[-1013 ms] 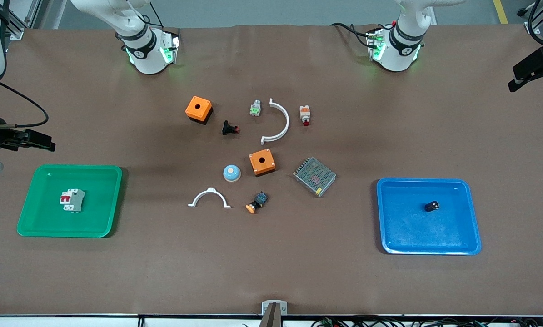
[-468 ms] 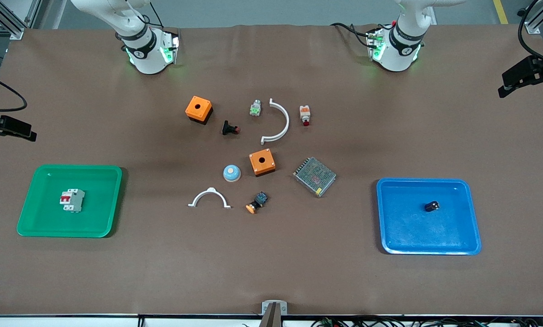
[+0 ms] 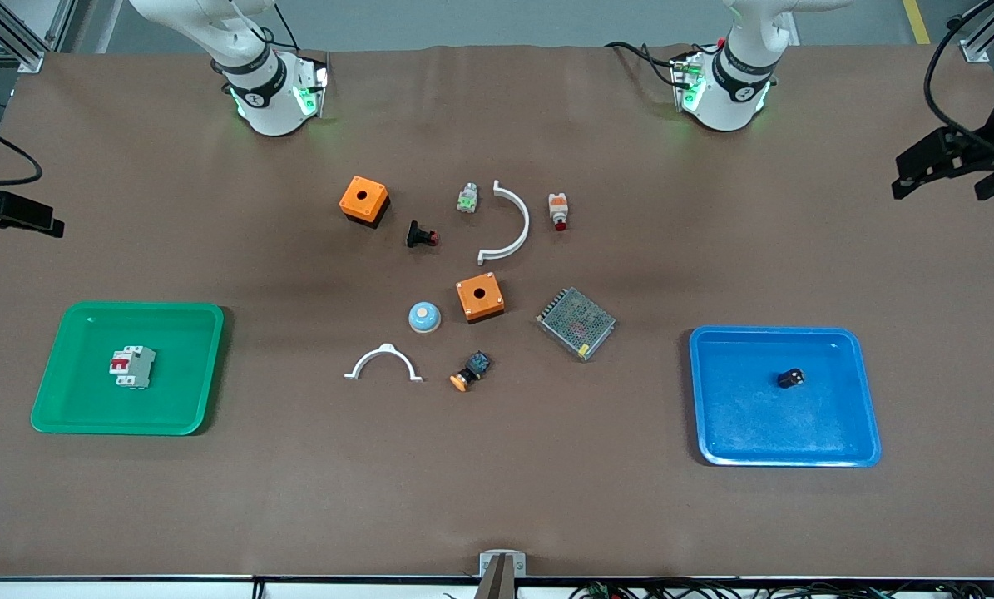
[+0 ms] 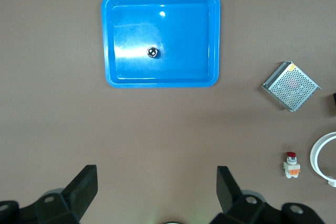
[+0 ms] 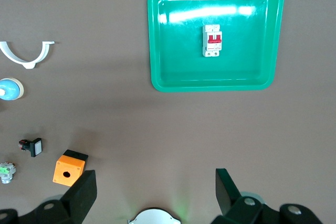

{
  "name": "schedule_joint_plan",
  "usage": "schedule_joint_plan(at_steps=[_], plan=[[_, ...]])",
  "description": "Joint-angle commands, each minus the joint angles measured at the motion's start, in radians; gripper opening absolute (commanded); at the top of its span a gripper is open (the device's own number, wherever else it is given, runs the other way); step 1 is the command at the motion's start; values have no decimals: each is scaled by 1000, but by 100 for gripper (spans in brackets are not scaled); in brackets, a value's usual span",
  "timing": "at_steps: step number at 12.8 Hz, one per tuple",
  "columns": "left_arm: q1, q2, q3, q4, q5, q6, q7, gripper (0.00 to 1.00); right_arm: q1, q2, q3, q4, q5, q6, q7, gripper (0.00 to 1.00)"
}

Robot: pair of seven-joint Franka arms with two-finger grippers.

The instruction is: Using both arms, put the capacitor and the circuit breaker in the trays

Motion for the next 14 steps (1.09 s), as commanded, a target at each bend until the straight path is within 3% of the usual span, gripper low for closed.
schedule_joint_plan(at_steps=[1, 2, 4, 6, 9, 12, 14], plan=[[9, -63, -29, -124, 17, 98, -8, 100, -12, -38, 13, 0, -1, -16, 4, 100], [11, -90, -29, -179, 17, 146, -8, 100, -12, -50, 13, -11, -1, -14, 4, 100], [6, -100, -29, -191, 17, 151, -6, 100, -70, -65, 52, -29, 3, -14, 7, 100], [5, -98, -30, -174, 17, 118, -5, 100, -182, -99, 170, -68, 3, -2, 7, 100], [6, -98, -29, -131, 17, 81, 9, 100, -187, -128, 183, -98, 3, 12, 10, 100], [11, -91, -27, -103, 17, 73, 12, 100, -187, -234, 186, -250, 3, 119, 38, 100], [6, -91, -29, -103, 17, 62, 6, 100, -187, -246, 189, -270, 2, 135, 44, 100]])
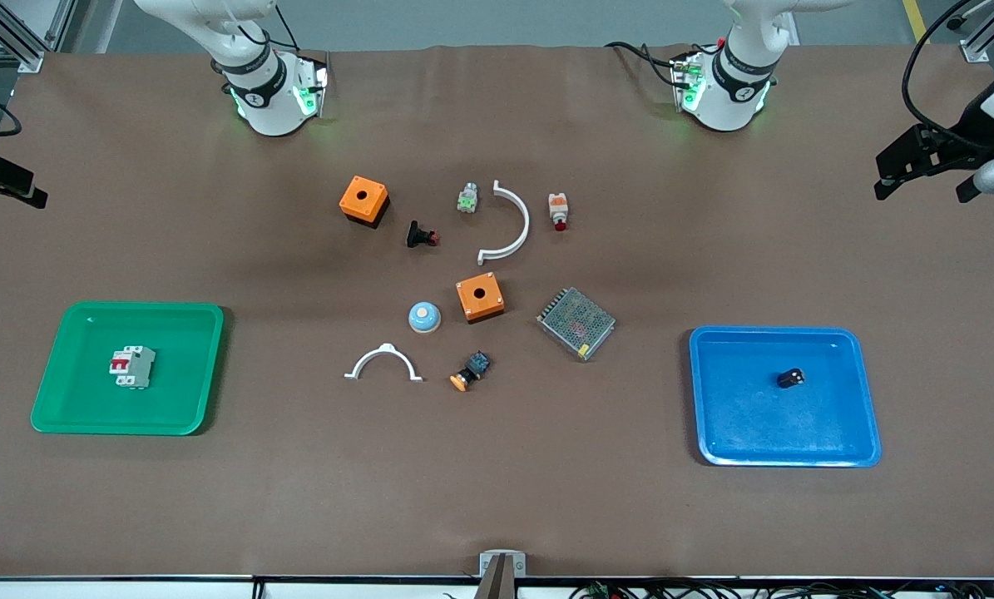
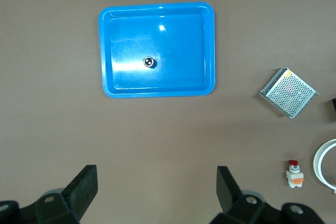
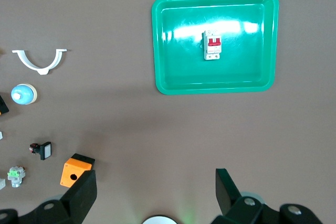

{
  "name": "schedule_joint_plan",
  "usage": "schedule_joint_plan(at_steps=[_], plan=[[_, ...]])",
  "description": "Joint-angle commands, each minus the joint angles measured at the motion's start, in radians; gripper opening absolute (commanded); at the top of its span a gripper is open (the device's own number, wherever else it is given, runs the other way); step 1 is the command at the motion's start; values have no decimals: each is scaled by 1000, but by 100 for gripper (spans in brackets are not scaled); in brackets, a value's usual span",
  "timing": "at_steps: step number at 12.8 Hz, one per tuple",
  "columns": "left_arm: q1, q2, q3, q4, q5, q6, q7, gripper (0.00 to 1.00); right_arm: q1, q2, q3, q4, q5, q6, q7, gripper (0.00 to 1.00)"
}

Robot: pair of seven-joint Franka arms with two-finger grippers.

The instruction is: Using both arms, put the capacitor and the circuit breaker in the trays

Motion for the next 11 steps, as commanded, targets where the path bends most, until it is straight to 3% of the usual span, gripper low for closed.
schedule_joint_plan(at_steps=[1, 11], plan=[[1, -1, -7, 14, 16, -47, -2, 100, -18, -63, 25, -79, -3, 40, 21, 100], [4, -3, -7, 35, 16, -94, -1, 100, 43, -65, 14, -77, -9, 55, 20, 100]])
